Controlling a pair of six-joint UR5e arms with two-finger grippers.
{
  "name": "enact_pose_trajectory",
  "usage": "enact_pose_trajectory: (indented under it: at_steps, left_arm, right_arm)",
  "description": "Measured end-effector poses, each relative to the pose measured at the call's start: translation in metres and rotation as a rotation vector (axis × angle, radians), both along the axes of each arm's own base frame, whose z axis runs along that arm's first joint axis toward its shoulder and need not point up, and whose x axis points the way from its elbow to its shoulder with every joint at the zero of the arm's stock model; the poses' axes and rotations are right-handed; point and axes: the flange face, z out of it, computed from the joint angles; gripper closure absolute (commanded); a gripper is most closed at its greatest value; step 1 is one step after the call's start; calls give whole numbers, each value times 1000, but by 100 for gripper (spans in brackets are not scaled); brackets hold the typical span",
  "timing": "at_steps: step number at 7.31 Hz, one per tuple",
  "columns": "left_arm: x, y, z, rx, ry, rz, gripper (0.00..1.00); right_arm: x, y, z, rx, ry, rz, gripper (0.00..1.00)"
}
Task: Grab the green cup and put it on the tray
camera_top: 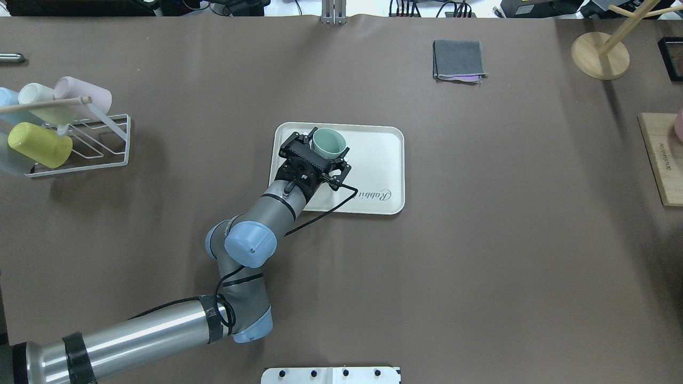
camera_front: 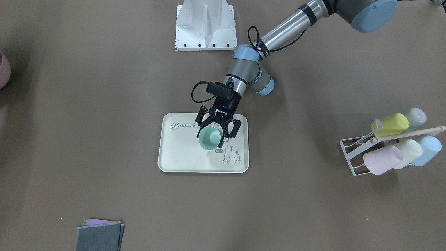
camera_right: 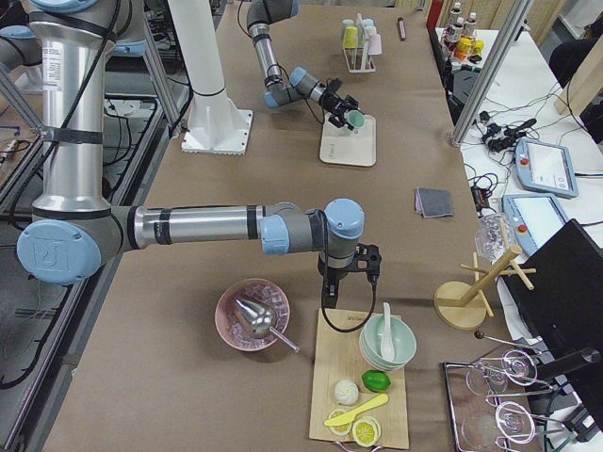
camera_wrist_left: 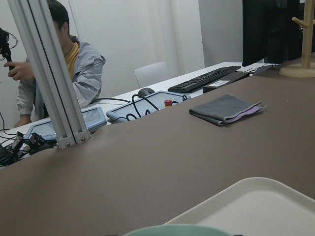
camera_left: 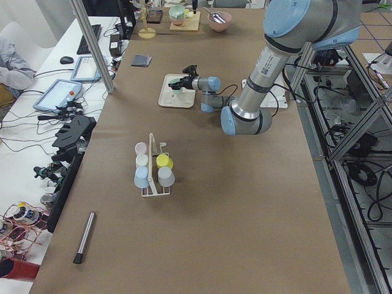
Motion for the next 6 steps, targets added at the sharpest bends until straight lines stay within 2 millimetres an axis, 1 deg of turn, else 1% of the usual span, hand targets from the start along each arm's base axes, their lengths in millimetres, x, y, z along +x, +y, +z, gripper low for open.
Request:
enact_pose_trajectory:
  at_steps: [1,3,4,6]
  left_arm:
    - [0,0,0,0,1,0,15]
    - [1,1,0,0,0,1,14]
    - [1,1,0,0,0,1,11]
    - [1,1,0,-1,2,3,9]
  right_arm:
    - [2,4,-4,6,-1,2,0]
    - [5,22,-11,18,-3,3,0]
    - [6,29,-14,22,-4,1,0]
    - [6,33,-16,29,-6,-3,0]
